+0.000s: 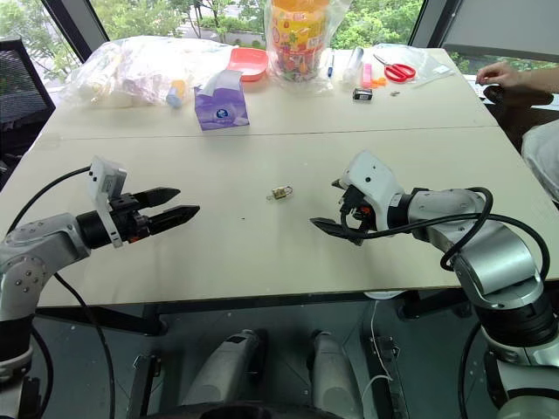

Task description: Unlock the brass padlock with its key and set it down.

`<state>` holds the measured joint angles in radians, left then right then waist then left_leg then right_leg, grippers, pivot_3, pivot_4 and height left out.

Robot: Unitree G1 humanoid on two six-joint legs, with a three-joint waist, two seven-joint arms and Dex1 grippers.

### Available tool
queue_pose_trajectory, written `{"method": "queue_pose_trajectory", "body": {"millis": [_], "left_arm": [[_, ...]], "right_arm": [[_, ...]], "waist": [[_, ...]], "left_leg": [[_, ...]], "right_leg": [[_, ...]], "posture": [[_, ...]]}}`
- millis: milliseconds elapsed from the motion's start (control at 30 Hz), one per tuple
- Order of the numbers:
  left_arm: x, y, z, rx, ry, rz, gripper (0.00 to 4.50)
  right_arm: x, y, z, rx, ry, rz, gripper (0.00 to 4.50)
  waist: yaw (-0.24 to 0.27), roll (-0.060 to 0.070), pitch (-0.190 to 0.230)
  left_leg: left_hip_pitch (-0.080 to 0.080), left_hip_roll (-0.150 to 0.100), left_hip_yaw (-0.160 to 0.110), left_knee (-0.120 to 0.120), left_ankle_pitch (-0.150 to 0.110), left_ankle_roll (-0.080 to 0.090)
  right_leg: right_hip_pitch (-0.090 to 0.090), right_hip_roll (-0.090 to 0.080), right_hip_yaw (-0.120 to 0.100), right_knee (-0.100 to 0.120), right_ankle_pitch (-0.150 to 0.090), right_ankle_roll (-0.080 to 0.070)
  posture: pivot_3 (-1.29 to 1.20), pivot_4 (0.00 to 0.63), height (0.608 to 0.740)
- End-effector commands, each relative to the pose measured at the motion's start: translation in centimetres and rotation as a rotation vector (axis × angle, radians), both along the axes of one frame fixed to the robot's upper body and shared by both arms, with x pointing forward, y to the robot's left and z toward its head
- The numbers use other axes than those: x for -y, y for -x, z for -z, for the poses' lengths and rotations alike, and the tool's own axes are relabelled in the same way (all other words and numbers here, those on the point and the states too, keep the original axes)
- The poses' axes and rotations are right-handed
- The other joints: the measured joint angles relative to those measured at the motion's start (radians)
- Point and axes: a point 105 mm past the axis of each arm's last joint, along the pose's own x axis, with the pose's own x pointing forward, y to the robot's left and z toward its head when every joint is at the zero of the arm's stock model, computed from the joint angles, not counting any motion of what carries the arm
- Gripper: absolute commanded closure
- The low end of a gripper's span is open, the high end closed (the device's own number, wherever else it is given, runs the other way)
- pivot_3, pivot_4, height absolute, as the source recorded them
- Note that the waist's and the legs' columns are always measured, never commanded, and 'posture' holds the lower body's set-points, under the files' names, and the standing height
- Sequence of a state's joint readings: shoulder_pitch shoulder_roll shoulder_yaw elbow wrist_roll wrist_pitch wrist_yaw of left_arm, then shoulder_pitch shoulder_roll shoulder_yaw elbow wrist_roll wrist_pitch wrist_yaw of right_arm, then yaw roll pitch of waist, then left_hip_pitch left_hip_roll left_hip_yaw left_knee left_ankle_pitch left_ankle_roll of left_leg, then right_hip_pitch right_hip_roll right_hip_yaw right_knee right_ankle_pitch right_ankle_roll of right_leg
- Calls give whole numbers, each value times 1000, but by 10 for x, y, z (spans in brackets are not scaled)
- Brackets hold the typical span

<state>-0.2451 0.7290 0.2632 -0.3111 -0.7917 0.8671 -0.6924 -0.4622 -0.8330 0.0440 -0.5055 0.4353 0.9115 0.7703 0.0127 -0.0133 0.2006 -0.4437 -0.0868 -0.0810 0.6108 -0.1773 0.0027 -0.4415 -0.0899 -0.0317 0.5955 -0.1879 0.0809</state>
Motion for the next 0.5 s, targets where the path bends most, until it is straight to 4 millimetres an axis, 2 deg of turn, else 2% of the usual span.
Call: {"method": "queue_pose_trajectory", "body": {"millis": [33, 367, 500], "left_arm": [[-1, 3, -15, 70, 4, -3, 366], [-1, 1, -14, 66, -5, -9, 366], [-1, -2, -15, 86, -35, -13, 366]], "right_arm": [[-5, 0, -9, 54, 1, -24, 0], [-5, -7, -11, 79, -2, -19, 0], [-6, -18, -13, 110, 11, -15, 0]], "waist": [[0, 0, 0], [0, 0, 0], [-1, 0, 0]], "left_leg": [[0, 0, 0, 0, 0, 0], [0, 0, 0, 1, 0, 0], [0, 0, 0, 1, 0, 0]], "right_leg": [[0, 0, 0, 0, 0, 0], [0, 0, 0, 1, 0, 0], [0, 0, 0, 1, 0, 0]], "posture": [[0, 150, 740], [0, 150, 740], [0, 150, 740]]}}
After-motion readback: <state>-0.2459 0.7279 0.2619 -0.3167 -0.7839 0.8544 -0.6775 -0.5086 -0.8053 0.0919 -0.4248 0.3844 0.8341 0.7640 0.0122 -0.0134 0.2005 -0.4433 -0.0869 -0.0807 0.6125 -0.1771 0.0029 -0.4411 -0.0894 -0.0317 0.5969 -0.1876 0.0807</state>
